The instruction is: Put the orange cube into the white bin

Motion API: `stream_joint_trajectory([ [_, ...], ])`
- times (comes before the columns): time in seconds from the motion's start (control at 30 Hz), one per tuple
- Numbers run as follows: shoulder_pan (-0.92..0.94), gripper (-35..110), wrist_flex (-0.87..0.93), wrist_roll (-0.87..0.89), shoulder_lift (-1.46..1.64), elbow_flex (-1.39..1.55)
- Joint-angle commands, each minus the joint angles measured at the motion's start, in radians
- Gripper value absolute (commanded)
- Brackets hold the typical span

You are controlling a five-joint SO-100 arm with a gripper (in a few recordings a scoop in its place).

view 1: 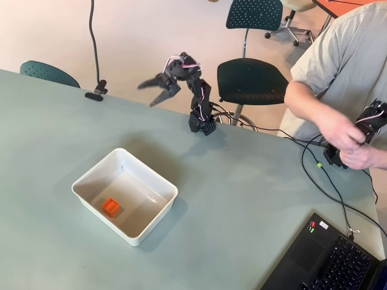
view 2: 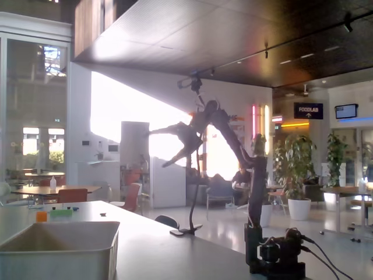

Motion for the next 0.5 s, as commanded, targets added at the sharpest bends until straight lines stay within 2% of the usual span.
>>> stream_joint_trajectory([
  [0.0, 0.003, 61, -0.002, -0.009, 0.132, 0.23],
  [0.13, 0.002, 61, -0.028, -0.014, 0.247, 0.529],
  [0.23, -0.002, 61, -0.112, -0.014, 0.368, 0.739],
  [0.47, -0.143, 61, -0.489, -0.011, 0.738, 1.376],
])
